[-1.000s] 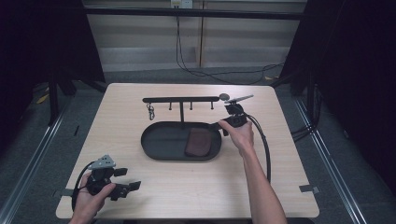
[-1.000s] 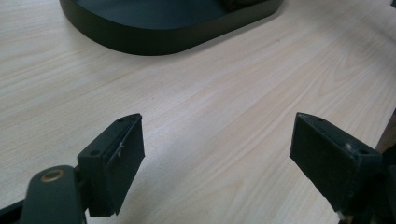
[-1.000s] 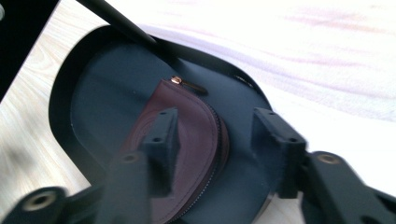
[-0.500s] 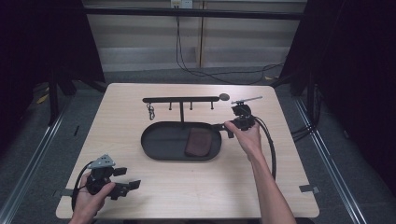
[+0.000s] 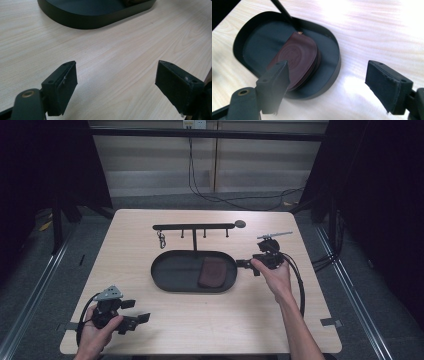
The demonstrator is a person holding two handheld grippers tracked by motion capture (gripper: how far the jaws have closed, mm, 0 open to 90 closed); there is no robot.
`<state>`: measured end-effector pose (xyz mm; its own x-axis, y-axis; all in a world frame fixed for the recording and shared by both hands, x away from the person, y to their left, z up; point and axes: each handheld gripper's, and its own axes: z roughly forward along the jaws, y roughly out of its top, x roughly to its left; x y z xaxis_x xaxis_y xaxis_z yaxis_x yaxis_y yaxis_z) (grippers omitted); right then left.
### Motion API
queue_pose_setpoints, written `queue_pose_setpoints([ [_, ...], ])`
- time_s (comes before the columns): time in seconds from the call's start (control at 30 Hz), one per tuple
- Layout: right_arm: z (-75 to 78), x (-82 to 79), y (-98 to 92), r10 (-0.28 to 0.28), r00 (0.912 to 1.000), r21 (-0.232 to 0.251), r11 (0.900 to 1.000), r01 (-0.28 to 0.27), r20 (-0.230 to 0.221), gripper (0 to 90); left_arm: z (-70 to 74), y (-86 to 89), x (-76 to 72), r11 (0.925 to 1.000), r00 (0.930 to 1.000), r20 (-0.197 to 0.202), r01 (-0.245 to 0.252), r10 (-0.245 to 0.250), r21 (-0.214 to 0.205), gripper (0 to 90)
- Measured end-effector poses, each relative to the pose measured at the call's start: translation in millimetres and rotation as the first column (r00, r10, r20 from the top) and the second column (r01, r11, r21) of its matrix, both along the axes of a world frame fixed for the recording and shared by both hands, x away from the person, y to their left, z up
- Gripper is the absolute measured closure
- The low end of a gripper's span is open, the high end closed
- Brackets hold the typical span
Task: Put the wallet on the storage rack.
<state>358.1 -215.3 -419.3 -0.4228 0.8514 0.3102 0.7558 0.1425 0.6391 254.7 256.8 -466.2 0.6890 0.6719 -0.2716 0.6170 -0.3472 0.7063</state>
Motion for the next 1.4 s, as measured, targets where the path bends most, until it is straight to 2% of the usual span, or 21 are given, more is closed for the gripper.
queue_pose_setpoints([
  [0.07, -1.0, -5.6, -1.3, 0.004, 1.0, -0.008, 1.0, -0.004, 0.004, 19.4, 0.3, -0.2, -0.7, 0.9999, 1.0, 0.0, -0.007, 0.007, -0.01, 17.6],
  [0.43, -3.5, -41.3, -15.5, 0.002, 0.9993, -0.017, 0.9999, -0.002, 0.038, 19.5, 0.3, 0.7, -1.0, 0.9998, 0.9998, 0.0, -0.019, 0.019, 0.002, 18.0],
  [0.53, -4.6, -50.6, -19.9, -0.006, 0.9981, -0.016, 0.9999, 0.007, 0.061, 20.1, 0.1, 1.0, -0.9, 0.9998, 0.9998, -0.003, -0.02, 0.02, 0.005, 18.3],
  [0.67, -13.2, -63.7, -23.5, -0.028, 0.998, -0.014, 0.9995, 0.029, 0.057, 24.4, -0.1, 2.4, -1.3, 0.9997, 0.9996, -0.006, -0.026, 0.026, 0.001, 18.3],
  [0.87, -26.1, -85.6, -29.3, -0.036, 0.9977, -0.017, 0.9992, 0.037, 0.058, 24.2, -0.3, 0.7, -1.8, 0.9998, 0.9997, -0.014, -0.021, 0.021, -0.003, 18.3],
  [1.13, -30.2, -107.3, -30.9, -0.017, 0.9981, -0.047, 0.9987, 0.02, 0.06, 21.4, -0.2, 2.8, -1.1, 0.9996, 0.9996, -0.012, -0.027, 0.027, -0.003, 18.3],
  [1.4, -46.3, -127.8, -44.5, -0.055, 0.9951, -0.044, 0.9973, 0.059, 0.082, 20.7, -0.4, 2.2, -1.7, 0.9996, 0.9996, -0.015, -0.026, 0.026, -0.009, 18.2],
])
